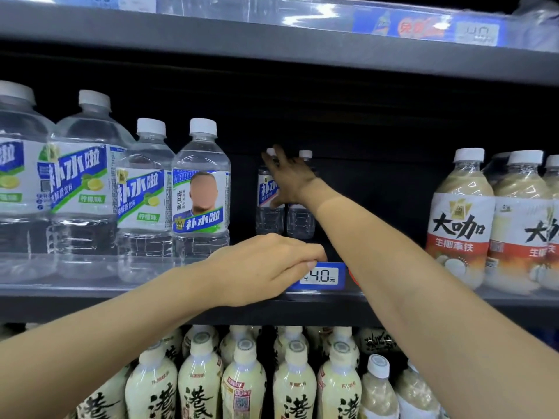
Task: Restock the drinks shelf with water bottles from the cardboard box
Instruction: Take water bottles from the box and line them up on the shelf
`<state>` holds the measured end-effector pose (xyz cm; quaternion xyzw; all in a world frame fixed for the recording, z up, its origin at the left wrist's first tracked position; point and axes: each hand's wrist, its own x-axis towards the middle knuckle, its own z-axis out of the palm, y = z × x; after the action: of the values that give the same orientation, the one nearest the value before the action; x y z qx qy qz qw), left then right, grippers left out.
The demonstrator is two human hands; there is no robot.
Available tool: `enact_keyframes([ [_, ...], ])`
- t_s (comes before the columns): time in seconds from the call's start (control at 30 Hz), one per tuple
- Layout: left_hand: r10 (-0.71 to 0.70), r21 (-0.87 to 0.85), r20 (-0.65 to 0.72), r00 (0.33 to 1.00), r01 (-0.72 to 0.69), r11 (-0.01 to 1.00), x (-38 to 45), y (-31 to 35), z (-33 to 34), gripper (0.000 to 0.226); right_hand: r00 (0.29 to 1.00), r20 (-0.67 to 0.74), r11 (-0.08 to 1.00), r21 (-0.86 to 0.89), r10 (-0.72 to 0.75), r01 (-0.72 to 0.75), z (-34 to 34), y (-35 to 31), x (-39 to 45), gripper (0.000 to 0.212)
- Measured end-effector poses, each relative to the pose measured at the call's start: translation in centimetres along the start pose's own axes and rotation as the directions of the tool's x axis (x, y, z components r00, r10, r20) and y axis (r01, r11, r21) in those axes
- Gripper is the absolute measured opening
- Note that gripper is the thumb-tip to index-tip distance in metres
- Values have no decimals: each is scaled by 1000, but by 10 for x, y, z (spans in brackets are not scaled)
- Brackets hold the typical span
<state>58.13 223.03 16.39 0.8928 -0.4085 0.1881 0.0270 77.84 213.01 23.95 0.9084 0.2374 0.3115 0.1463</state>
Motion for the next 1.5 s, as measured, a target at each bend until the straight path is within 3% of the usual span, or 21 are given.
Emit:
enact_keyframes([
  [0.17,20,10,-21,1000,-20,1000,0,-1,1,23,999,31,1000,-18,18,-18,-5,2,-1,112],
  [0.43,45,5,-38,998,-45,999,1,-4,2,23,996,-52,996,-37,-78,76,-93,0,-43,65],
  [0.57,59,120,-118,991,-44,992,-2,-2,5,34,973,-205,994,-42,-104,97,-130,-15,-102,54],
  [0.7,82,237,-267,960,-17,971,-8,8,5,42,910,-396,992,-78,-119,96,-125,-26,-184,44],
  [0.83,145,361,-314,938,-23,932,-17,16,11,42,898,-435,998,-35,-68,59,-106,-34,-262,34],
  [1.07,224,316,-388,894,-99,944,-44,38,36,38,959,-275,993,110,63,-34,-84,-70,-359,21],
  [1.17,227,200,-358,906,-163,966,-76,66,78,34,984,-156,983,174,82,-54,-55,-98,-405,19],
  [1.33,160,-70,-122,980,-169,983,-142,110,190,31,988,144,950,294,60,-101,17,-163,-485,19],
  [1.5,-20,-246,189,982,67,967,-200,145,276,38,889,456,896,374,48,-240,87,-224,-555,24],
])
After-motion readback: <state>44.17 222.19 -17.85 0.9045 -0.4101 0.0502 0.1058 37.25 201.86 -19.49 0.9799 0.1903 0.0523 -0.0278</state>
